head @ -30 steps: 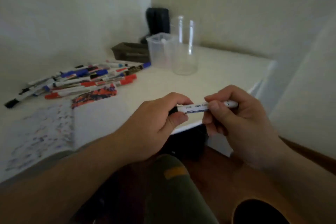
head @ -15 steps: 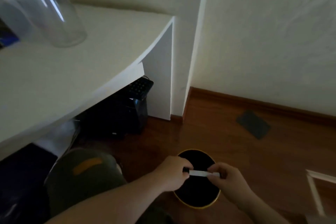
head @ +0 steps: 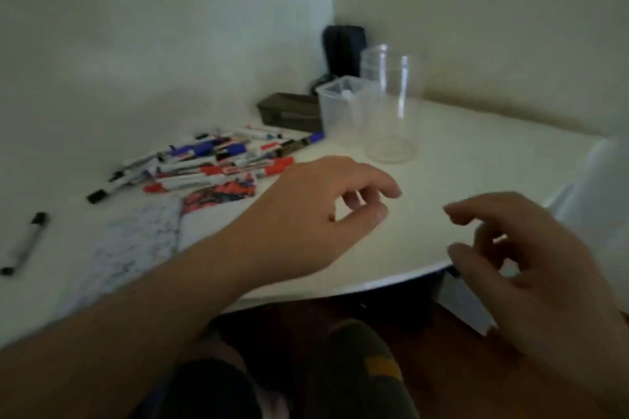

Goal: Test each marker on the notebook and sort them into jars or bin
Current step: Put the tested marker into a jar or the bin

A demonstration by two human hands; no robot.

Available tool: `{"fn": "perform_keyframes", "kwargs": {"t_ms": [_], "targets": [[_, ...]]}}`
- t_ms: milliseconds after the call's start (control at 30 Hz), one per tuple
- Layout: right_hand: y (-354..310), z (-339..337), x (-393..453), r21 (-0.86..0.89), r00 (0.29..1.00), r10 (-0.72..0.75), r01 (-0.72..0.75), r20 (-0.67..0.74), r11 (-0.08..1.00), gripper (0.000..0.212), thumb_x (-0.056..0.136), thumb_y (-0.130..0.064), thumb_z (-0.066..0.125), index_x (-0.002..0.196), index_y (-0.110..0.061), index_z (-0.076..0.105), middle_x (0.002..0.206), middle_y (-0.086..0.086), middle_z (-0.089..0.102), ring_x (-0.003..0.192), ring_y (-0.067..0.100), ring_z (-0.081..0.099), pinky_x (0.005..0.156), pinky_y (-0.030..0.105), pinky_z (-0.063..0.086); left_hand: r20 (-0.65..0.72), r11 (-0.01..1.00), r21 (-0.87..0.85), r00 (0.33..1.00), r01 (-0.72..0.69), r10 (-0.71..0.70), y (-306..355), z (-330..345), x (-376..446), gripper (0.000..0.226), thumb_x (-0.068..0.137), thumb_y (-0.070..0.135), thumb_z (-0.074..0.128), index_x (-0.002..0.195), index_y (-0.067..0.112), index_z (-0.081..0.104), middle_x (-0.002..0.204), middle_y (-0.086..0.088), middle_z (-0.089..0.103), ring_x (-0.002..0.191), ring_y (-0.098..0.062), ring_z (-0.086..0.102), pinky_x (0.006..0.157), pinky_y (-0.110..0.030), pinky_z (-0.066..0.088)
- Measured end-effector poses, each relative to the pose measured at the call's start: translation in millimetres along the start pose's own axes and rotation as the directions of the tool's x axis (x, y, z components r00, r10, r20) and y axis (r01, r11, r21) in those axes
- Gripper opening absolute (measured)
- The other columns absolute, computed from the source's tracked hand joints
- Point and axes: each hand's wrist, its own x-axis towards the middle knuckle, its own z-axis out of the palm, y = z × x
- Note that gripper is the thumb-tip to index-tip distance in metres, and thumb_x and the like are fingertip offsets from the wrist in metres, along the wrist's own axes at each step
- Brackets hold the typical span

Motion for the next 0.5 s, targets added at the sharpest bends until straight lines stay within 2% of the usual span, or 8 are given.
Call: {"fn": "perform_keyframes", "kwargs": {"t_ms": [100,200,267,367,433,500], "targets": [[-31.2,60.5,74.9,0.051,0.972,-0.188,0.182,0.142,0.982,0.034,0.088,-0.024,0.070,0.119,-0.038,0.067,0.107,-0.020,0.061,0.087,0.012,0.062,0.067,0.014,0.048,-0.102,0.966,0.173,0.979,0.193,-0.177,-88.8,-46.1,-9.6,0.018,0.097,0.034,0.064,0.112,0.039,0.072,0.098,0.019,0.066,0.091,0.000,0.061,0.074,-0.020,0.048],[-35.6,137.3,143.1,-0.023,0.930,-0.205,0.223,0.306,0.975,0.035,0.092,-0.025,0.068,0.123,-0.040,0.067,0.109,-0.018,0.058,0.090,0.005,0.057,0.074,0.014,0.045,-0.196,0.892,0.233,0.917,0.388,-0.348,-167.2,-77.9,-23.2,0.015,0.096,0.030,0.067,0.106,0.038,0.074,0.098,0.018,0.064,0.087,0.000,0.060,0.078,-0.027,0.050],[-33.1,183.0,185.7,-0.128,0.915,-0.163,0.224,0.368,0.966,0.035,0.096,-0.018,0.063,0.126,-0.035,0.068,0.115,-0.012,0.057,0.096,0.005,0.055,0.086,0.024,0.049,-0.270,0.842,0.210,0.857,0.497,-0.438,-207.8,-96.3,-33.2,0.015,0.095,0.028,0.067,0.104,0.037,0.074,0.097,0.018,0.061,0.086,-0.001,0.058,0.078,-0.026,0.047],[-25.9,224.2,239.3,-0.287,0.947,0.020,0.076,0.319,0.955,0.043,0.094,-0.002,0.060,0.126,-0.029,0.068,0.122,-0.003,0.059,0.111,0.019,0.058,0.098,0.039,0.052,-0.344,0.770,0.223,0.787,0.598,-0.511,-260.7,-118.5,-42.8,0.017,0.095,0.027,0.067,0.107,0.037,0.073,0.104,0.009,0.062,0.096,-0.013,0.060,0.084,-0.030,0.045],[-17.7,234.8,258.3,-0.375,0.944,0.148,-0.029,0.295,0.927,0.044,0.093,0.002,0.062,0.125,-0.028,0.069,0.126,0.000,0.063,0.113,0.022,0.060,0.099,0.041,0.053,-0.371,0.748,0.253,0.775,0.614,-0.511,-289.5,-124.7,-47.2,0.020,0.095,0.026,0.065,0.109,0.037,0.073,0.109,0.005,0.064,0.103,-0.016,0.058,0.087,-0.033,0.045],[-7.2,237.9,259.3,-0.430,0.924,0.212,-0.060,0.317,0.901,0.042,0.095,0.001,0.061,0.124,-0.028,0.070,0.129,0.001,0.064,0.115,0.021,0.060,0.099,0.038,0.052,-0.450,0.764,0.242,0.766,0.598,-0.458,-309.9,-117.5,-54.9,0.022,0.096,0.025,0.063,0.112,0.036,0.072,0.111,0.005,0.063,0.106,-0.018,0.056,0.091,-0.035,0.045]]}}
